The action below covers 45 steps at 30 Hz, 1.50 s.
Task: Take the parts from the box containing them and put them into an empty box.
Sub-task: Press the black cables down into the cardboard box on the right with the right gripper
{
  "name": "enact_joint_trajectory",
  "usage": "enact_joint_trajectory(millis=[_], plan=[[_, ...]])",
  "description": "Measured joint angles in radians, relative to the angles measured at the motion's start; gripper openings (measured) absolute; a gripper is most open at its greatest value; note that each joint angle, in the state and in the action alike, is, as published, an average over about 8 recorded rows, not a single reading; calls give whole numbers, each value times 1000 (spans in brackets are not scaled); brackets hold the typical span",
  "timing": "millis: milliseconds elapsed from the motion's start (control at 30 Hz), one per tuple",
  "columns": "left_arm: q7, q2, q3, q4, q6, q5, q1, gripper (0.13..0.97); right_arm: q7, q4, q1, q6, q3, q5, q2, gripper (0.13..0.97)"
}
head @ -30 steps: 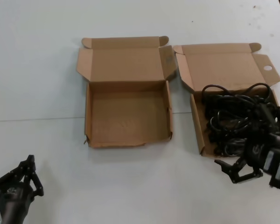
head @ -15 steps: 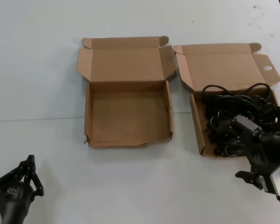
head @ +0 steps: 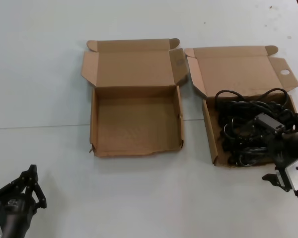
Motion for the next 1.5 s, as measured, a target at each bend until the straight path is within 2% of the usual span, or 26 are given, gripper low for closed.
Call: enact_joint_trajectory(millis=[300,600,900,1167,1200,1467,1500], plan=[[0,0,0,0,0,0,0,156,0,-38,-22,-44,80,-48,-67,966],[0,0,0,0,0,0,0,156,0,-78,-23,-51,122,-73,-112,924],[0,0,0,0,0,0,0,156,0,-119,-12,-55,146,-88,-141,817],[0,0,0,0,0,0,0,156,0,-152,-2,-52,157,-94,-160,644],[0,0,0,0,0,0,0,156,0,-157,0,-51,157,-95,-163,644],[0,0,0,0,0,0,0,156,0,-188,11,-42,161,-98,-176,429],[0,0,0,0,0,0,0,156,0,-190,12,-41,161,-99,-177,429]])
